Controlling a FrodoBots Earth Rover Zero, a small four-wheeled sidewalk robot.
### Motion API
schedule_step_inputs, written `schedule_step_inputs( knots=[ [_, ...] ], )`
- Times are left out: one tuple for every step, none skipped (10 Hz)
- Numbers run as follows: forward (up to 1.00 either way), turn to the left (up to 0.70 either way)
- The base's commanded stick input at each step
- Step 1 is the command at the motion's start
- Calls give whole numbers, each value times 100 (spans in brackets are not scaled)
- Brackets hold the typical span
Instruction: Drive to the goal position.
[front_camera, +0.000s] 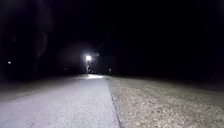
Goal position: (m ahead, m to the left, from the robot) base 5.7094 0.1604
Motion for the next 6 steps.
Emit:
schedule_step_inputs(
  knots=[
    [44,0],
    [70,0],
    [70,0],
    [70,0],
    [70,0],
    [70,0]
  ],
)
